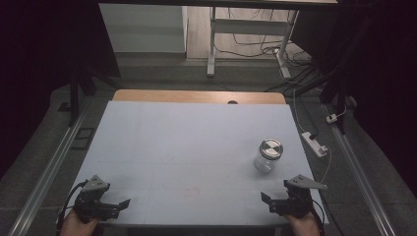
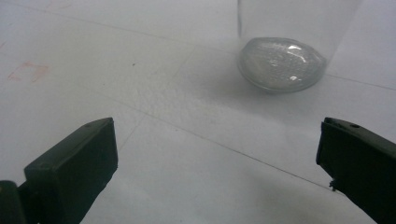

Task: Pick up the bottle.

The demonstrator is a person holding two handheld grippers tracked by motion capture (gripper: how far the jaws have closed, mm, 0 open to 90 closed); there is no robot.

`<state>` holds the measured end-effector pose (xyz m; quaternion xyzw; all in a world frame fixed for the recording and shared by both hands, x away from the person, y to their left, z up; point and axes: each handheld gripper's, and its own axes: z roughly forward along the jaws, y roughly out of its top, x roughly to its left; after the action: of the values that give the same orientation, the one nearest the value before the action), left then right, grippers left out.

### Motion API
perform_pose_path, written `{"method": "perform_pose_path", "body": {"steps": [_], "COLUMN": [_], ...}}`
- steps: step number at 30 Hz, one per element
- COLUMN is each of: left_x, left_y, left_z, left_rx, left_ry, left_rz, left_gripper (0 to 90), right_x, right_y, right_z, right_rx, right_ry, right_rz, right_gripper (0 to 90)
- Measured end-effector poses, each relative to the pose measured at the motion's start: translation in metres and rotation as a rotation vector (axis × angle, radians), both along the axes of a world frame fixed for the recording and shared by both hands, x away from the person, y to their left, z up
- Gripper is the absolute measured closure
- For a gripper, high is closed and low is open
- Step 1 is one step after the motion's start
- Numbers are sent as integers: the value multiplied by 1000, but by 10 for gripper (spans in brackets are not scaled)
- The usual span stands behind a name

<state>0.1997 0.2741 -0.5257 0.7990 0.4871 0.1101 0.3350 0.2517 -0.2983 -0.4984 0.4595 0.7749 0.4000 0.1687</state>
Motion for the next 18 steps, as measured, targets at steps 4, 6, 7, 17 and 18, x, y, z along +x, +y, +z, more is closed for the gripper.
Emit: {"method": "perform_pose_path", "body": {"steps": [4,6,7,17,18], "left_x": [-2,-2,-1,-1,-1], "left_y": [2,4,5,4,5], "left_z": [1,1,1,1,1], "left_rx": [-24,-46,-54,-51,-53], "left_ry": [-16,-15,-14,-9,-9], "left_rz": [-18,-18,-15,-27,-28], "left_gripper": [38,38,36,36,37], "right_x": [0,0,1,2,2], "right_y": [1,2,2,3,3], "right_z": [0,0,-1,-1,-1], "right_rx": [-10,-13,-14,-20,-20], "right_ry": [7,8,10,25,25], "right_rz": [13,17,18,34,35], "right_gripper": [0,0,0,0,0]}}
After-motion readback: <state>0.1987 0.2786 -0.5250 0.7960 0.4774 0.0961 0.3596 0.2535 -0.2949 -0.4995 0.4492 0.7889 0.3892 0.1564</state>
